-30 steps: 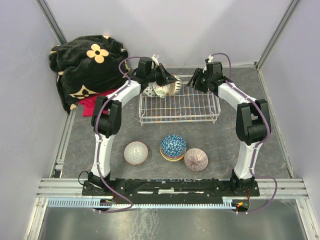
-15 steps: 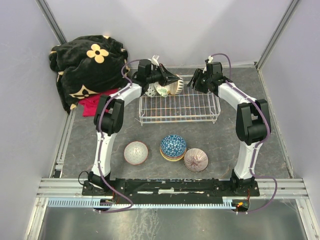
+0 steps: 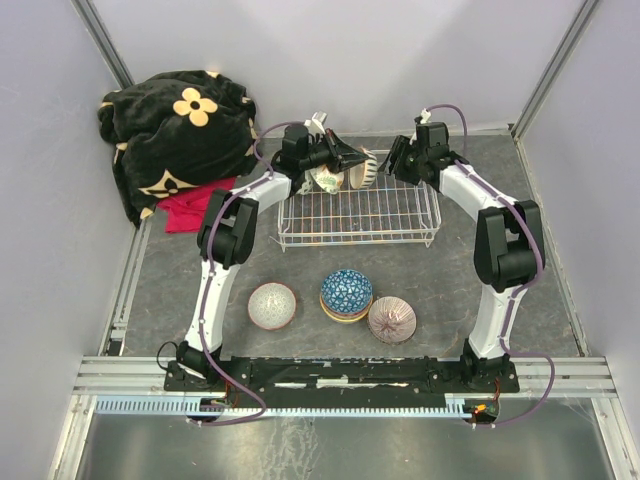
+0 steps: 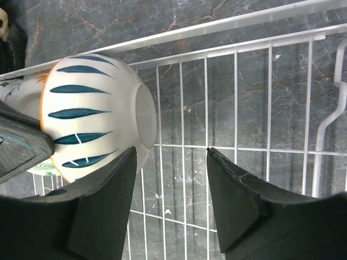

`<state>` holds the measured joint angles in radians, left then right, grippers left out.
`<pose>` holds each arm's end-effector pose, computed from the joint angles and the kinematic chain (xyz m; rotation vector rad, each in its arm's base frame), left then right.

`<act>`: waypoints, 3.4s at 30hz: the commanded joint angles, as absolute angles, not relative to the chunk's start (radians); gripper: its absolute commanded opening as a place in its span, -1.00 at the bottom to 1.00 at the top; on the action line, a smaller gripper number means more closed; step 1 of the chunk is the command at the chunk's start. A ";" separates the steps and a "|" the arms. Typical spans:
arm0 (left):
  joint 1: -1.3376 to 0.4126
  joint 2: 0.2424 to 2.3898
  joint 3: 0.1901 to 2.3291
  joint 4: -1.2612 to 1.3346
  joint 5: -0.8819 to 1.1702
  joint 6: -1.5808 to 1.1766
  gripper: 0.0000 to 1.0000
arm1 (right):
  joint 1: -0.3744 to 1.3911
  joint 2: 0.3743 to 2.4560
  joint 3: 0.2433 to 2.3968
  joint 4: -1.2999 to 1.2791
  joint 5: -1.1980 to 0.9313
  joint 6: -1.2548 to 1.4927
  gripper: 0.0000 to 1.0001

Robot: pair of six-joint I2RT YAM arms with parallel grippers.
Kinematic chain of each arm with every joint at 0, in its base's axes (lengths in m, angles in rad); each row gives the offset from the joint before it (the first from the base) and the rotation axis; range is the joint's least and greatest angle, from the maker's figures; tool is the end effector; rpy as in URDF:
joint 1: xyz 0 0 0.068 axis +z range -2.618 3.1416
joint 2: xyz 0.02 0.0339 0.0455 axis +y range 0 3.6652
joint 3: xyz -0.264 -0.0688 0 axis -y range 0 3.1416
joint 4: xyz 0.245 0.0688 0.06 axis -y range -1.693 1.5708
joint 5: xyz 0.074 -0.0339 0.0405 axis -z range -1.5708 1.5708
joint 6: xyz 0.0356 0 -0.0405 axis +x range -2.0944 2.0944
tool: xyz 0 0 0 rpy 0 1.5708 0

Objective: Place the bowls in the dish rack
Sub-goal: Turn the bowl upside down on the dish rack.

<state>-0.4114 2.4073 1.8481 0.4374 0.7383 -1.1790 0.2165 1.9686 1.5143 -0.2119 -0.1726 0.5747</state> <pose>0.4992 -0.2439 0.1991 -0.1088 2.0176 -1.7258 0.4426 0.1036 0.2359 0.3142 2.2775 0.6135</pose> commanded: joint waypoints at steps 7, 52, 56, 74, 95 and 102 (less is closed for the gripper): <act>-0.427 2.419 1.896 0.625 0.800 -1.300 -0.95 | 0.216 1.912 1.552 -0.204 -0.156 0.564 0.26; -0.511 2.513 2.007 0.502 0.775 -1.280 -0.92 | 0.185 1.854 1.551 -0.258 -0.102 0.549 0.32; -0.501 2.481 1.983 0.339 0.734 -1.192 -0.89 | 0.186 1.858 1.548 -0.254 -0.107 0.548 0.33; -0.463 2.470 2.132 -0.341 0.510 -0.834 -0.85 | 0.184 1.864 1.546 -0.253 -0.115 0.550 0.33; -0.446 2.471 2.199 -0.581 0.361 -0.673 -0.84 | 0.186 1.883 1.558 -0.257 -0.144 0.552 0.33; -0.445 2.469 2.205 -0.593 0.356 -0.664 -0.84 | 0.193 1.906 1.563 -0.255 -0.171 0.558 0.33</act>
